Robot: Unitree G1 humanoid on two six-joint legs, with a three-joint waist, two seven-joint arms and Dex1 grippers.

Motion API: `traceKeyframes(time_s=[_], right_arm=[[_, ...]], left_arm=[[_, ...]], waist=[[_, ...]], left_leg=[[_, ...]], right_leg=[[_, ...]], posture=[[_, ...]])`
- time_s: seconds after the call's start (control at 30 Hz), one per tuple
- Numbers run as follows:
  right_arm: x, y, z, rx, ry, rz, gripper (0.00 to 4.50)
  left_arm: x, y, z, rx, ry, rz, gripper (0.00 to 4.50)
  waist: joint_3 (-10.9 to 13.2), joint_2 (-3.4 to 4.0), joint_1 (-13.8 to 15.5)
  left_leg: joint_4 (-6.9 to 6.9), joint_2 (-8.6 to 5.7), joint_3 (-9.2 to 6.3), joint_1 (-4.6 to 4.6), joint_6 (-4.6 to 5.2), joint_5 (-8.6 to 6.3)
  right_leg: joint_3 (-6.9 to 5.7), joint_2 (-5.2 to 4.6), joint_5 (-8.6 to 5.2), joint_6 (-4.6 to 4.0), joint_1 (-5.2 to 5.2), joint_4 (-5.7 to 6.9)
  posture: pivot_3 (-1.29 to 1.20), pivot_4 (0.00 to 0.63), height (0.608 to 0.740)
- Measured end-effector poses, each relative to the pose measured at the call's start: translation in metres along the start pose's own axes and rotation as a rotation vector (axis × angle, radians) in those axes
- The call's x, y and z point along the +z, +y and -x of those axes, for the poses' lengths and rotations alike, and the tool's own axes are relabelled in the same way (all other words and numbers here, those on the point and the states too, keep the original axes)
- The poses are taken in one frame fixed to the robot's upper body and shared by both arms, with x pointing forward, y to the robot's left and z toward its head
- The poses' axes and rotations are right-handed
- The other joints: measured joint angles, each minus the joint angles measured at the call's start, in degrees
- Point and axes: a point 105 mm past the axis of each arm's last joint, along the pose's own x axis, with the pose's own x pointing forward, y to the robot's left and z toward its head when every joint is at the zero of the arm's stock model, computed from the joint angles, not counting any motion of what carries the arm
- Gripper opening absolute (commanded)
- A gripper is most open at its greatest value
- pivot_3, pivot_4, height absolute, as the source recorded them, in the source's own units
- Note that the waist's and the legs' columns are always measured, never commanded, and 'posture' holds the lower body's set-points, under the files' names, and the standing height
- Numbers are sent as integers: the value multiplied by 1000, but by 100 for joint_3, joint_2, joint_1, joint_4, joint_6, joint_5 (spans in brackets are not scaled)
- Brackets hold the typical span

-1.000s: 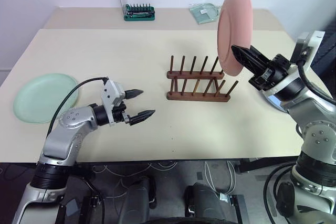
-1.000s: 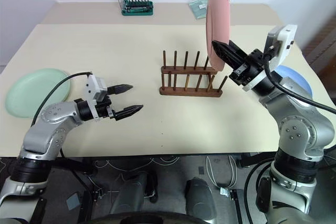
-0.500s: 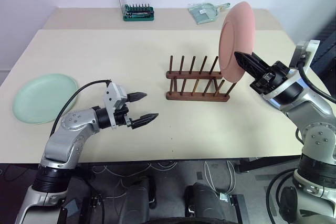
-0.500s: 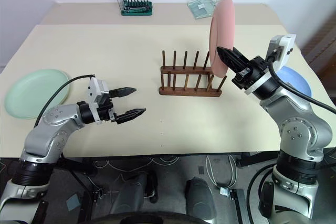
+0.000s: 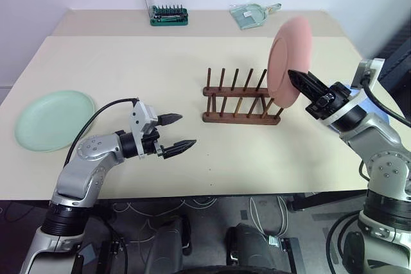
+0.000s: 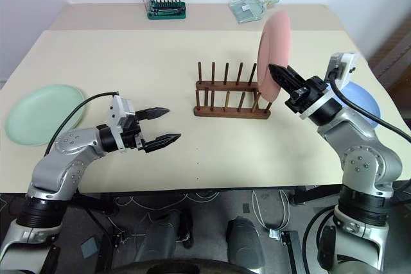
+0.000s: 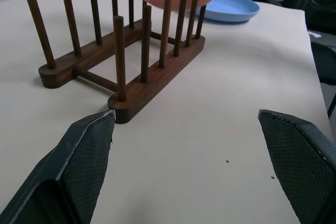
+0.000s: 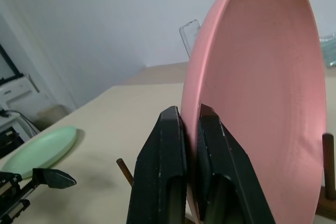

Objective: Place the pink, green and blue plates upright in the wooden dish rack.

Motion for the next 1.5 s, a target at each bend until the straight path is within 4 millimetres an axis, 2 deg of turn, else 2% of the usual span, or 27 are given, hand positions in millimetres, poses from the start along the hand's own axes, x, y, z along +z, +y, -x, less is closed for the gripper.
traceKeyframes(time_s=[0.03, 0.13, 0.3, 0.4, 0.57, 0.73, 0.83, 0.93, 1.0, 1.07, 1.13, 1.23, 1.3, 1.37, 1.43, 1.47, 1.5], right_arm=[[0, -1, 0, -3, 0, -3, 0], [-2, -5, 1, -14, 0, -14, 1007], [0, -5, 1, -18, -11, -4, 3461], [6, -11, 1, -55, -50, 25, 3461], [39, -17, 8, -102, -155, 108, 3461], [59, -20, 20, -139, -154, 205, 3461], [72, -7, 21, -115, -142, 306, 3461], [71, 23, 10, -7, -44, 471, 3461], [58, 48, -4, 100, 54, 580, 3461], [41, 63, -16, 182, 122, 629, 3461], [22, 71, -26, 239, 185, 654, 3461], [5, 80, -39, 293, 223, 699, 3461], [-9, 90, -50, 356, 230, 710, 3461], [-23, 90, -54, 381, 251, 698, 3461], [-30, 86, -57, 385, 265, 693, 3461], [-35, 84, -59, 392, 271, 690, 3461], [-37, 82, -60, 395, 277, 690, 3461]], left_arm=[[0, 0, -1, -1, 1, 4, 4483], [0, 0, -1, 3, 2, 6, 4500], [1, -2, -2, 1, 3, 8, 4500], [1, -2, -1, -4, 2, 7, 4500], [1, -3, -1, -15, 3, 9, 4500], [-5, 0, 0, 1, 3, 14, 4500], [-9, 7, -1, 38, -7, 16, 4500], [-5, 39, 7, 207, -47, 34, 4500], [9, 68, 22, 368, -99, 30, 4500], [26, 90, 38, 510, -136, -3, 4500], [39, 110, 57, 664, -154, -24, 4500], [40, 136, 91, 907, -147, 22, 4500], [38, 155, 130, 1162, -111, 49, 4500], [38, 164, 169, 1378, -76, 57, 4500], [33, 167, 202, 1539, -34, 79, 4500], [27, 165, 227, 1654, 13, 98, 4500], [21, 162, 244, 1732, 36, 129, 4500]], waist=[[0, 0, 0], [0, 1, 1], [0, 1, 1], [0, 1, 0], [3, 5, 3], [5, 10, 9], [5, 15, 5], [8, 24, -21], [8, 23, -42], [7, 20, -38], [8, 19, -9], [11, 12, 7], [10, 3, -17], [10, 2, -13], [10, 0, -6], [10, 0, -7], [10, 0, -7]], left_leg=[[0, 0, 0, 0, 0, 0], [0, 0, 0, 0, 0, 0], [0, 0, 0, 0, 0, 0], [0, 0, 0, 0, 0, 0], [0, 0, 0, 0, 0, 0], [1, -1, 1, 0, 1, -1], [2, 0, 1, 1, 2, -1], [2, 5, 0, 1, 2, -1], [4, 9, 1, 2, 2, -1], [6, 8, 1, 2, 2, -1], [6, 4, 1, 0, 4, -3], [7, 1, 0, -2, 5, -3], [6, 3, 0, -2, 4, -1], [6, 0, 0, -2, 4, -1], [6, -1, 1, -2, 4, -1], [6, -1, 1, -2, 4, -1], [5, -1, 1, -1, 3, -1]], right_leg=[[0, 0, 0, 0, 0, 0], [0, 0, 0, 0, 0, 0], [0, 0, 0, 0, 0, 0], [0, 0, 0, 0, -1, 0], [0, 0, 0, 0, 0, -1], [0, -2, 0, 0, 1, -1], [0, -1, 0, 0, 1, -1], [1, 0, 0, 0, -3, 3], [1, 1, 0, 0, -4, 3], [0, 0, 1, 0, -2, 2], [0, -2, 0, 1, -2, 1], [-1, -2, 0, 2, -2, 1], [-1, 0, 0, 2, -3, 2], [-1, -1, 0, 3, -3, 2], [-1, -1, 0, 3, -2, 2], [-1, -1, 0, 3, -2, 2], [-1, -1, 0, 4, -2, 2]], posture=[[0, 150, 736], [0, 150, 736], [0, 150, 736], [0, 150, 736], [0, 150, 736], [0, 150, 736], [0, 150, 736], [0, 150, 736], [0, 150, 736], [0, 150, 736], [0, 150, 736], [0, 150, 736], [0, 150, 736], [0, 150, 736], [0, 150, 736], [0, 150, 736], [0, 150, 736]])
